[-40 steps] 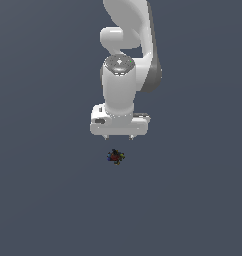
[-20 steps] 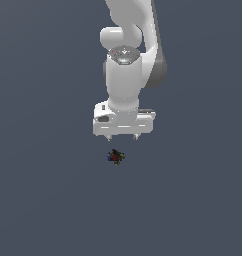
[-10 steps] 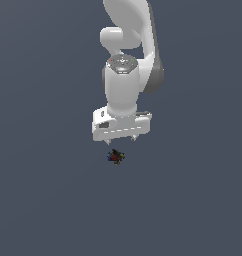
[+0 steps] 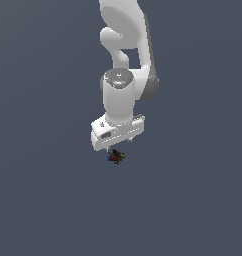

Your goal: Pick up the object and move it to a goal position.

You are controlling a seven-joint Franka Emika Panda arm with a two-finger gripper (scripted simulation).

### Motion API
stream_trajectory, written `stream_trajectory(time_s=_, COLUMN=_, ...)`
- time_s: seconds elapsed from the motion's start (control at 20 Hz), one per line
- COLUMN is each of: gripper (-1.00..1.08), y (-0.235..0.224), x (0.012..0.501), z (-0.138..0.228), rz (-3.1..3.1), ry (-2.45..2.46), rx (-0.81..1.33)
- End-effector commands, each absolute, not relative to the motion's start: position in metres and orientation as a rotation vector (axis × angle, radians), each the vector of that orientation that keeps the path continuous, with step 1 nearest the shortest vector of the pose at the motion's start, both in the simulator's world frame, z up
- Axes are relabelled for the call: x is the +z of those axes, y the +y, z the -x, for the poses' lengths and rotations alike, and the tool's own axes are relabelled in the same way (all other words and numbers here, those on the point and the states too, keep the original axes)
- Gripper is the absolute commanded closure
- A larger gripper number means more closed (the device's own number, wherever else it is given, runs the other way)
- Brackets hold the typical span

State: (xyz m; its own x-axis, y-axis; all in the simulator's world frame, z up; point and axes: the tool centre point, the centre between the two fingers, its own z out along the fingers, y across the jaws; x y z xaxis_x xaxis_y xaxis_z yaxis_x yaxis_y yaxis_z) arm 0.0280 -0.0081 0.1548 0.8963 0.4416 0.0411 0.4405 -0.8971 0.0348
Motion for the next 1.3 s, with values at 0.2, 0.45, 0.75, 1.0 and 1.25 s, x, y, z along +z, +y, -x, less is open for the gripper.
stream_trajectory(time_s=0.2, gripper=-0.92, y=-0.014, x=0.134, z=-0.026, rz=-2.963, ry=0.968, rx=0.048)
stream_trajectory(time_s=0.45, gripper=-0.92, y=-0.018, x=0.118, z=-0.025, rz=-2.896, ry=1.164, rx=0.030)
stream_trajectory(time_s=0.75, gripper=-0.92, y=-0.022, x=0.100, z=-0.022, rz=-2.807, ry=1.382, rx=0.013)
stream_trajectory(time_s=1.0, gripper=-0.92, y=-0.024, x=0.089, z=-0.021, rz=-2.747, ry=1.512, rx=0.006)
stream_trajectory(time_s=1.25, gripper=-0.92, y=-0.026, x=0.083, z=-0.020, rz=-2.706, ry=1.592, rx=0.001)
